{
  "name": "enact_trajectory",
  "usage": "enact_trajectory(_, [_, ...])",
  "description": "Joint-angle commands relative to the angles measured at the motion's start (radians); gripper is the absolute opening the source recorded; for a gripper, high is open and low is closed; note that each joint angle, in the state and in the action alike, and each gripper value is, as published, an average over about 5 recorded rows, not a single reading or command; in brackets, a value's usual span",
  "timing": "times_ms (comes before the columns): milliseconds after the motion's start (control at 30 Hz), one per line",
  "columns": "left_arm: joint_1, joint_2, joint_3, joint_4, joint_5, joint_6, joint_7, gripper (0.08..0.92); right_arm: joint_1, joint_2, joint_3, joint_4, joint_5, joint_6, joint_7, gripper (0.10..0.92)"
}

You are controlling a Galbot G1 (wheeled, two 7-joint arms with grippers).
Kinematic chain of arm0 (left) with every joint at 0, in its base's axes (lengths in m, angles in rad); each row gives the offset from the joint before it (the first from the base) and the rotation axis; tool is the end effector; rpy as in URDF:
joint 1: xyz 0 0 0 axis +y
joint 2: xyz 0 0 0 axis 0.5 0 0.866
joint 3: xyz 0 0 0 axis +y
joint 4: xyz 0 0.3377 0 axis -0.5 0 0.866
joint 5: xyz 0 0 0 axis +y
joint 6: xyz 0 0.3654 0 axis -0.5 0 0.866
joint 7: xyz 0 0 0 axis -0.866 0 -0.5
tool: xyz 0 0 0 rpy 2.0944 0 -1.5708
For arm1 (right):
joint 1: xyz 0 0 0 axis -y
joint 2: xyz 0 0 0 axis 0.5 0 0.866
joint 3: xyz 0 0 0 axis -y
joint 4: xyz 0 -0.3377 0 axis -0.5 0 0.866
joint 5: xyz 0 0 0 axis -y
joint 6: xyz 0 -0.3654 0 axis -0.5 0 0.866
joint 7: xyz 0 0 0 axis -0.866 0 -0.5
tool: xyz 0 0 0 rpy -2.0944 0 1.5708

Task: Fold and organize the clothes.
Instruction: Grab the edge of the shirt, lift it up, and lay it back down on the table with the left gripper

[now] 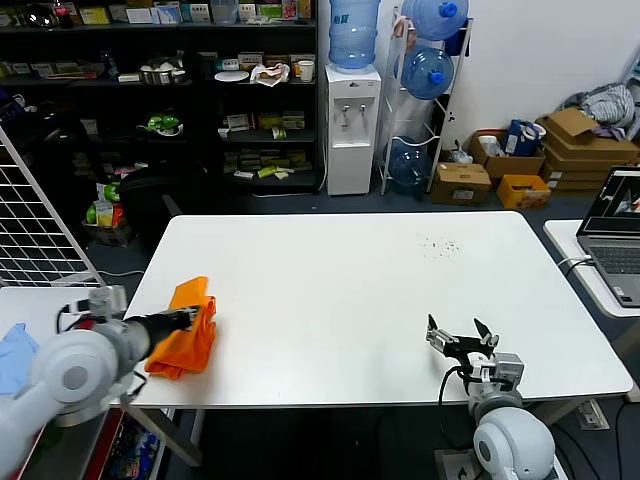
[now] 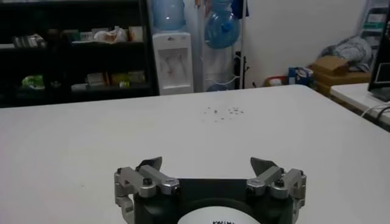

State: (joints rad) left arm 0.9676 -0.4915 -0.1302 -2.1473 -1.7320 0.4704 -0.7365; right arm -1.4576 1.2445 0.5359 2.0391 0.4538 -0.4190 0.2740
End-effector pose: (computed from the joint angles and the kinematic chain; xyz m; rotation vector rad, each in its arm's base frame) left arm 0.2955 0.0667 -0.1459 -0.1681 -2.3366 0.3332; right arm 0.2342 -0.0592 -0.2790 -0.1430 -2.7354 -0.0931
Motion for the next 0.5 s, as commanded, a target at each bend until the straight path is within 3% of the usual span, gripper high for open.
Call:
enact_trajectory(33, [-0.485, -0.572, 0.524, 0.232, -0.030, -0.036, -0.102, 0.092, -0.112, 0.040, 0.079, 0.064, -0.042, 0.003, 0.003, 0.921])
enact_trajectory(233, [-0.536, -0.815, 0.567, 0.506, 0.077, -0.033, -0.077, 0.092, -0.135, 0.059, 0.107, 0.091, -0.043, 0.019, 0.009, 0.921])
enact_trajectory(500, [-0.524, -0.954, 0.599, 0.650, 0.190, -0.036, -0.028, 0.092, -0.156, 0.042, 0.161, 0.145, -0.007, 0.027, 0.015, 0.921])
